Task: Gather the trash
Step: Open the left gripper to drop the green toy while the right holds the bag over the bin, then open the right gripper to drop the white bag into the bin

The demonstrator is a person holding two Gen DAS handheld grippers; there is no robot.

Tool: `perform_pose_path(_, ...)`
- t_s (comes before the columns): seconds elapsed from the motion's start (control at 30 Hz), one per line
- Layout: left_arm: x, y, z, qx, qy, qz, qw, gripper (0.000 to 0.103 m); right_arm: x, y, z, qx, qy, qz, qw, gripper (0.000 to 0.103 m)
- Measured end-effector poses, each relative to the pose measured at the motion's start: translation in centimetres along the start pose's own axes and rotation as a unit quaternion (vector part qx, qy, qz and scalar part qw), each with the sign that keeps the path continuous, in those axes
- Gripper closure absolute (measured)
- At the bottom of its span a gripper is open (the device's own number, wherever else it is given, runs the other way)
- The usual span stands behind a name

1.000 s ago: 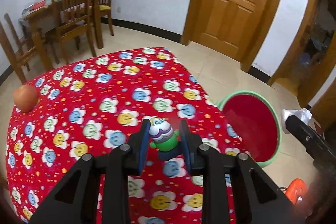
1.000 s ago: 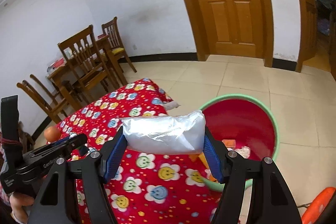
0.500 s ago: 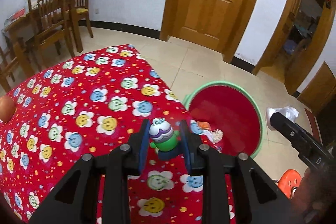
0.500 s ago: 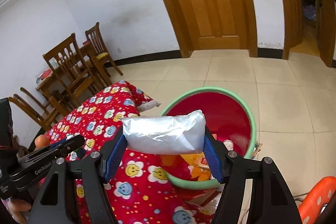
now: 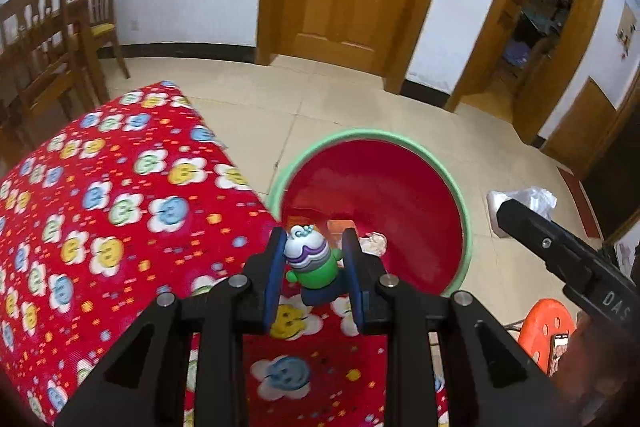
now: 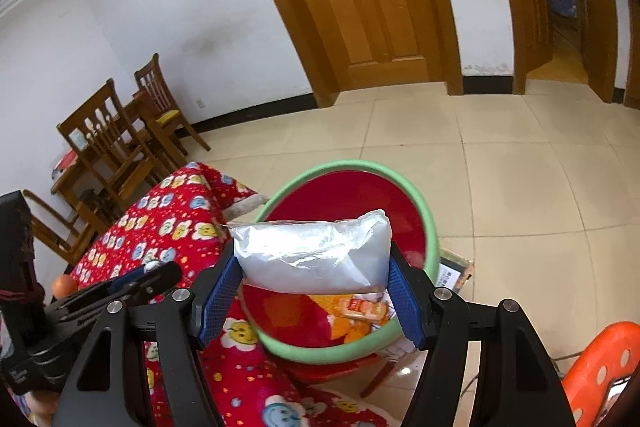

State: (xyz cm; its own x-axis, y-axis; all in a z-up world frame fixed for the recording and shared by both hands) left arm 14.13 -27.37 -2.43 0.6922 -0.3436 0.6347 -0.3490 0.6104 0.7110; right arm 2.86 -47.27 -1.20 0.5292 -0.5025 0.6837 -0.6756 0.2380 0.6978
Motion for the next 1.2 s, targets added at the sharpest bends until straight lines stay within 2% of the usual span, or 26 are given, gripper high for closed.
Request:
perform_pose_path(0.3, 0.1, -4.1, 1.1, -0.007, -0.026, -0.024, 0.9994, 0.076, 0.1, -1.3, 2.0, -0.017, -0.017, -0.011, 1.000, 0.033)
perform_pose_path(0.53, 0.4, -4.9, 1.4, -0.010, -0.038, -0.017, 0.9991, 0.075, 0.0, -2.2, 3.0, -0.025, -0.023, -0.021, 0.999, 0.033)
perform_pose_path(0.7, 0.6, -4.8, 1.1, 0.002, -0.030, -0.015, 0.9994, 0.062, 0.0, -2.8, 3.0, -0.025, -0.022, -0.026, 0.999, 0.033)
perform_pose_path(0.93, 0.6, -4.3, -0.8, 0.043, 0.003, -0.018, 0.9989, 0.044, 0.1, -4.4, 2.2, -0.022, -0.010, -0.037, 0.999, 0.033)
perform_pose_path(1.2, 0.6, -3.4, -2.5, 0.086, 0.019, -0.007, 0.9961, 0.041, 0.1, -6.7, 1.2, -0.019, 0.006, -0.056, 0.998, 0.032)
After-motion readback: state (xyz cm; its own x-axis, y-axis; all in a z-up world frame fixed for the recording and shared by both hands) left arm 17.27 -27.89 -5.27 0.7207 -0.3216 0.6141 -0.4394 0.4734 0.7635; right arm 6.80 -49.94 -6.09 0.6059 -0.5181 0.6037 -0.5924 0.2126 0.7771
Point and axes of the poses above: each gripper's, at about its wrist camera, not at the fingertips, and y roughly against the way its jaws point, z to its right, x to its top, the point moved 1 cm from there along -y, roughly the way its jaws point, and after that the axes turned 11 degrees about -x, right-handed, at the moved point
